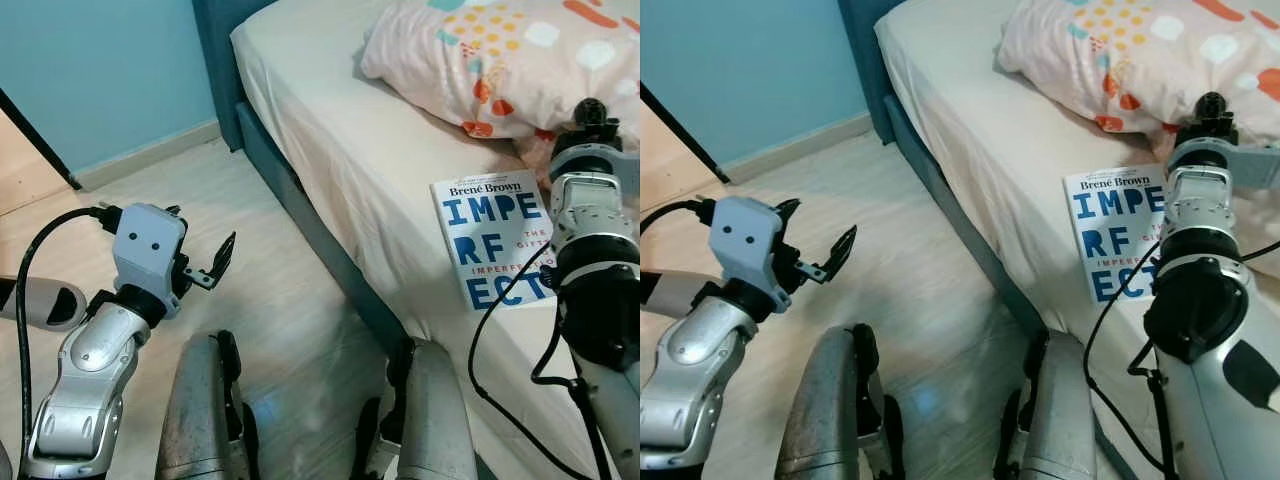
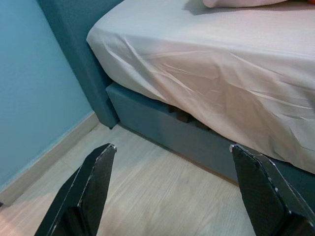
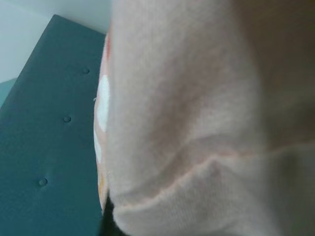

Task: Clean up the room

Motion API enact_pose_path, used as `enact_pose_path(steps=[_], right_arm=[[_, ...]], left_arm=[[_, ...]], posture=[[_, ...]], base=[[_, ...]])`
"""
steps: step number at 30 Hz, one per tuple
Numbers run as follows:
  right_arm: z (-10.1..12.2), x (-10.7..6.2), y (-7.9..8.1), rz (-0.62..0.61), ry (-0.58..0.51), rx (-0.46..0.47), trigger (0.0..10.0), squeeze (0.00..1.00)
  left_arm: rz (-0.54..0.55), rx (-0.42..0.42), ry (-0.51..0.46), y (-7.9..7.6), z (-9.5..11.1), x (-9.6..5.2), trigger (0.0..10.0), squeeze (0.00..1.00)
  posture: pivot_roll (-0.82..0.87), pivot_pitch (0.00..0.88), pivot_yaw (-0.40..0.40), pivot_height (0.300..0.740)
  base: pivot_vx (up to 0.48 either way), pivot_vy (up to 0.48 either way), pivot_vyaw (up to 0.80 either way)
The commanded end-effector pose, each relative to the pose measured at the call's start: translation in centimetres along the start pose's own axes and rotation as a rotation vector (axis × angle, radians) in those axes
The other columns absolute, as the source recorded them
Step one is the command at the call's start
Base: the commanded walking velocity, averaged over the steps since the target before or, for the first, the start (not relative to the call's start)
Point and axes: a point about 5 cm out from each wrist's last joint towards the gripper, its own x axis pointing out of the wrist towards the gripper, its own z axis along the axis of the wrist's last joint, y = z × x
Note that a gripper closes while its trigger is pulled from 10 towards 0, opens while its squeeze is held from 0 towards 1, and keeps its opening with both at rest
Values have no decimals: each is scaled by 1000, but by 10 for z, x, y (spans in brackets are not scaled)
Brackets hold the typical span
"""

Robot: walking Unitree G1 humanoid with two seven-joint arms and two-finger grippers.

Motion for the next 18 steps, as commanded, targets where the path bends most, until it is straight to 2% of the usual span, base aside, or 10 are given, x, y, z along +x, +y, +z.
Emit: enact_pose_path(steps=[1,4,5,7,8,9,10,14,15,18], right_arm=[[16,2,2,9,-47,-33,0,0],[13,3,3,1,12,-151,0,0],[13,3,3,1,12,-151,0,0],[12,4,8,27,49,-277,0,0],[14,7,18,88,63,-335,0,0],[14,7,18,88,63,-335,0,0],[16,9,26,138,77,-385,0,0],[29,13,46,251,66,-422,0,0],[29,13,46,251,66,-422,0,0],[50,15,61,316,37,-483,0,0]], left_arm=[[-12,13,19,-1,-2,-5,10000,0],[9,17,17,1,-3,-2,10000,0],[9,17,17,1,-3,-2,10000,0],[28,18,13,3,-3,0,10000,0],[43,18,6,4,-3,2,10000,0],[43,18,6,4,-3,2,10000,0],[55,16,-1,5,-3,4,10000,0],[81,8,-16,7,-3,11,10000,0],[81,8,-16,7,-3,11,10000,0],[127,-18,-38,12,-2,20,10000,0]], posture=[[243,495,-102,456],[226,475,-115,456],[226,475,-115,456],[216,460,-123,456],[202,426,-136,456],[202,426,-136,456],[198,421,-137,456],[163,364,-149,461],[163,364,-149,461],[138,316,-154,471]], base=[[0,0,0],[0,0,0],[0,0,0],[0,0,0],[0,0,0],[0,0,0],[0,0,0],[0,0,0],[0,0,0],[0,0,0]])
